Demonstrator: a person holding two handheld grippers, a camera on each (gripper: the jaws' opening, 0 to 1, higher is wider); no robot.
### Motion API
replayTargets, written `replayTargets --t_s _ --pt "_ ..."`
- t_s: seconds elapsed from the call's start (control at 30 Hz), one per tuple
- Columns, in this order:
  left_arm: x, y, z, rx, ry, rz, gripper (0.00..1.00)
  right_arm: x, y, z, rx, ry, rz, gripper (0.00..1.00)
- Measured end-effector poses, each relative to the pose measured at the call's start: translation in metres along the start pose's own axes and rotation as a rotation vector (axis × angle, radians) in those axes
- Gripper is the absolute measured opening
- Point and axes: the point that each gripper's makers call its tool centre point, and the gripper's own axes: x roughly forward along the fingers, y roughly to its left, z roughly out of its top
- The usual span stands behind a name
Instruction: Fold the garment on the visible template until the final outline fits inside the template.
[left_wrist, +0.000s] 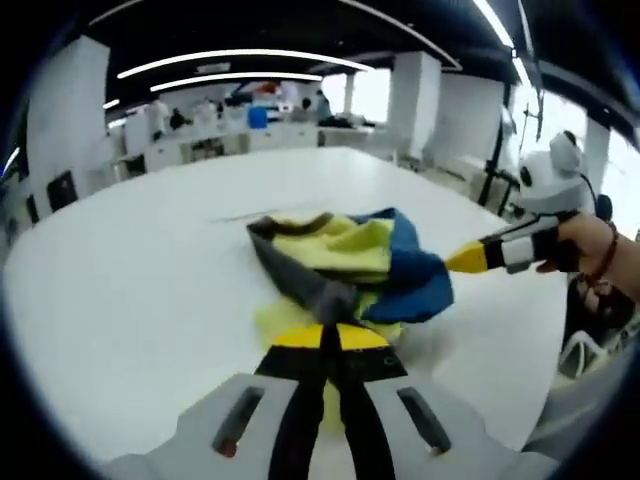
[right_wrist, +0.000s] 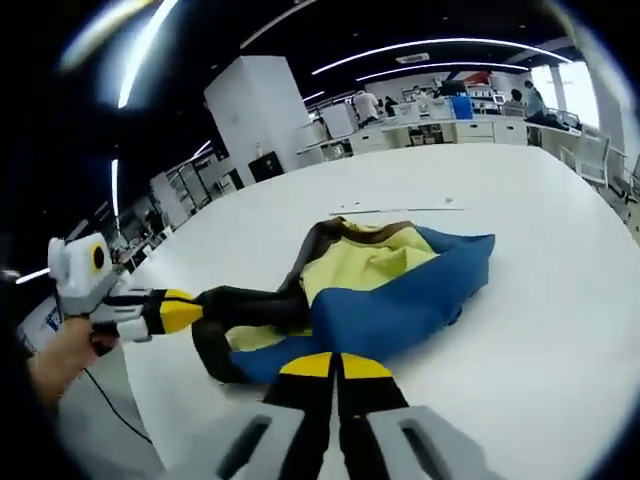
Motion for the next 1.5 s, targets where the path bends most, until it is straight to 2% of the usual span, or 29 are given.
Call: replayTargets --t_s 0.13,0.23,0.33,0.5,0.77,0.8,0.87,1.0,1.1,1.5 --pt "-0.004 0.019 0.001 0.021 0.005 0.039 0.0 -0.011 -0.012 0.006 -0.033 -0.013 -0.03 0.0" --pt "-0.009 0.032 0.004 0.01 -0.005 0.057 0.0 -0.024 -0.037 0.015 -0.056 -0.029 -0.119 0.0" --pt "-0.012 0.044 0.006 0.012 -0.007 0.074 0.0 -0.034 -0.057 0.021 -0.067 -0.039 -0.171 0.0" --pt "-0.018 0.053 0.012 -0.072 -0.038 0.047 0.0 -0.047 -0.097 0.028 -0.062 -0.038 -0.257 0.0" --pt "-0.022 0.075 0.014 -0.053 0.001 0.071 0.0 -0.065 -0.15 0.04 -0.021 -0.036 -0.373 0.0" --pt "-0.022 0.077 0.015 -0.057 -0.006 0.065 0.0 -0.07 -0.16 0.04 0.003 -0.036 -0.41 0.0" --pt "-0.021 0.076 0.019 -0.086 -0.023 0.036 0.0 -0.076 -0.173 0.044 0.008 -0.053 -0.44 0.0" --pt "-0.019 0.086 0.015 -0.085 -0.011 0.052 0.0 -0.082 -0.198 0.043 0.022 -0.044 -0.488 0.0" --pt "-0.018 0.094 0.012 -0.081 0.005 0.063 0.0 -0.084 -0.211 0.039 0.059 -0.034 -0.501 0.0" --pt "-0.014 0.14 -0.002 -0.063 0.084 0.138 0.0 -0.074 -0.237 0.032 0.034 0.067 -0.546 0.0"
